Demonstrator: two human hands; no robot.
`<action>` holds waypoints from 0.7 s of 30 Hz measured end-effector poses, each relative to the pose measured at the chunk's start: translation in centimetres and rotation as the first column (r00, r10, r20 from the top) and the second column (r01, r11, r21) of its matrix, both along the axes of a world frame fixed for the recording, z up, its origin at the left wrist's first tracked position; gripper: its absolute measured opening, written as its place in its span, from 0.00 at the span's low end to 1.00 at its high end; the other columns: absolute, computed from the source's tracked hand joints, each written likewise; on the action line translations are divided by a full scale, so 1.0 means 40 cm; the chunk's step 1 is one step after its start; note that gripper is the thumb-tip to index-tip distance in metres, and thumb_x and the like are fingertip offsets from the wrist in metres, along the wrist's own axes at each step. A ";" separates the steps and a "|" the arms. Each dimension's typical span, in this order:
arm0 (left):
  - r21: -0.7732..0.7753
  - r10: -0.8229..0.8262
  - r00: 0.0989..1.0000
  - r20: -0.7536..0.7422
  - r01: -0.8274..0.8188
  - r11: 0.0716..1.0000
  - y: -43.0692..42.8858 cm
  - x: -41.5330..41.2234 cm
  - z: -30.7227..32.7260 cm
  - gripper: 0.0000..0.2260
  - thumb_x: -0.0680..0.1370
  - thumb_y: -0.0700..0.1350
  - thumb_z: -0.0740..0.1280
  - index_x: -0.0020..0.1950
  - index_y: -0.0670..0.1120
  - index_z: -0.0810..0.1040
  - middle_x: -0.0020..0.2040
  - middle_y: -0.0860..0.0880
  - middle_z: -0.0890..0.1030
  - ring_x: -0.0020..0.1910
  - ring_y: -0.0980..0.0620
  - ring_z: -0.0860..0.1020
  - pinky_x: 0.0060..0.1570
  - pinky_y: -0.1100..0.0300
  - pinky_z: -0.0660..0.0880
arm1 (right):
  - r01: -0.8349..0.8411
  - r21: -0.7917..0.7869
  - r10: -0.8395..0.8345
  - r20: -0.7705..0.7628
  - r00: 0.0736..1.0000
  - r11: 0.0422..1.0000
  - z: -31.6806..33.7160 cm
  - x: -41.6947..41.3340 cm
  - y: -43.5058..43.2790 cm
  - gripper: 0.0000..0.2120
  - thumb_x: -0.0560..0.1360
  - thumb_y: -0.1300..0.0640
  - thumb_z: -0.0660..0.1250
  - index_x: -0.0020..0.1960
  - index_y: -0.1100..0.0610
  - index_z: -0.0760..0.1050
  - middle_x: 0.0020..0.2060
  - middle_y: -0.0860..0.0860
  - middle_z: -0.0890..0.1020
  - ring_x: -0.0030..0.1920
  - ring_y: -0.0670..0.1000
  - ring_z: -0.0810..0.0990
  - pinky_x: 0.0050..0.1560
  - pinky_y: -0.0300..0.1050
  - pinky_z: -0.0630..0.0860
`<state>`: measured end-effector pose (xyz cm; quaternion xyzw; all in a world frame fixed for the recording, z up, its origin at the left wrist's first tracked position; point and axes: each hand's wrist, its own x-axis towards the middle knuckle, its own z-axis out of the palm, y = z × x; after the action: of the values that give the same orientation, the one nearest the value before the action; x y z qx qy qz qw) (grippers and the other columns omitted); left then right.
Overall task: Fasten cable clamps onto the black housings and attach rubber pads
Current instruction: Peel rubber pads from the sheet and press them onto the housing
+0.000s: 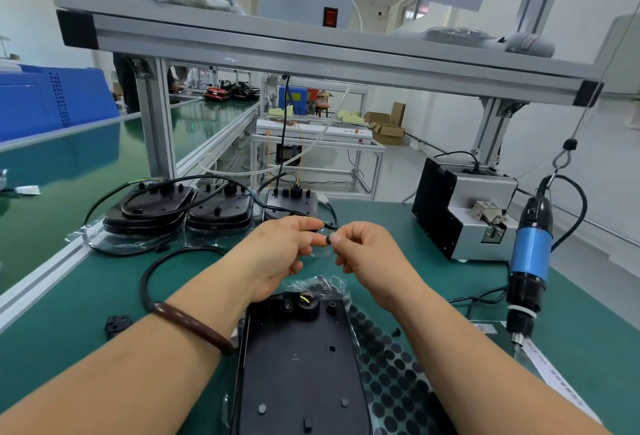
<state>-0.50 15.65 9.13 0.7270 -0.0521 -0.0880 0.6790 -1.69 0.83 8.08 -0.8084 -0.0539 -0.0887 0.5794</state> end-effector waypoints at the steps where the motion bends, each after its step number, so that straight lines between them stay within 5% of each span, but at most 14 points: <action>1: 0.049 0.008 1.000 0.026 -0.010 0.999 0.003 0.003 0.000 0.16 0.79 0.34 0.56 0.62 0.48 0.75 0.56 0.52 0.80 0.44 0.57 0.73 0.40 0.62 0.68 | 0.017 -0.018 -0.017 0.015 1.000 1.000 0.005 -0.002 0.000 0.11 0.78 0.61 0.65 0.36 0.56 0.74 0.29 0.50 0.75 0.29 0.46 0.71 0.31 0.36 0.71; 6: 0.270 0.047 0.987 0.154 -0.088 0.959 0.056 -0.007 -0.002 0.19 0.81 0.38 0.58 0.69 0.55 0.69 0.64 0.54 0.72 0.60 0.52 0.73 0.56 0.56 0.72 | -0.191 0.060 0.198 -0.149 0.969 0.980 0.080 -0.036 -0.038 0.13 0.75 0.64 0.68 0.33 0.56 0.75 0.25 0.50 0.71 0.26 0.46 0.67 0.28 0.37 0.66; 10: 0.301 0.038 0.968 0.248 -0.115 0.947 0.084 -0.069 0.000 0.14 0.80 0.39 0.60 0.60 0.55 0.73 0.54 0.55 0.77 0.43 0.54 0.76 0.39 0.61 0.75 | -0.561 -0.091 0.496 -0.367 0.787 0.823 0.109 -0.078 -0.062 0.14 0.73 0.67 0.69 0.31 0.53 0.79 0.22 0.48 0.72 0.21 0.43 0.67 0.23 0.34 0.64; 13: 0.293 0.018 0.961 0.275 -0.102 0.951 0.082 -0.119 -0.005 0.10 0.78 0.39 0.63 0.53 0.54 0.73 0.46 0.52 0.79 0.41 0.51 0.78 0.45 0.55 0.77 | -0.687 -0.163 0.567 -0.448 0.691 0.709 0.098 -0.101 -0.058 0.11 0.73 0.68 0.68 0.35 0.56 0.78 0.23 0.48 0.72 0.20 0.43 0.65 0.22 0.32 0.61; 21: 0.329 -0.099 0.970 0.224 0.021 0.944 0.079 -0.188 -0.031 0.10 0.75 0.37 0.68 0.47 0.49 0.70 0.32 0.50 0.82 0.36 0.49 0.82 0.43 0.52 0.80 | -0.713 -0.265 0.547 -0.488 0.680 0.649 0.062 -0.103 -0.047 0.10 0.75 0.67 0.67 0.38 0.56 0.78 0.26 0.51 0.70 0.22 0.45 0.64 0.21 0.34 0.61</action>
<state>-8.03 18.82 7.88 0.8321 -0.1398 -0.0287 0.5360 -5.82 -1.06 10.56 -0.8453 -0.2468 0.2887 0.3758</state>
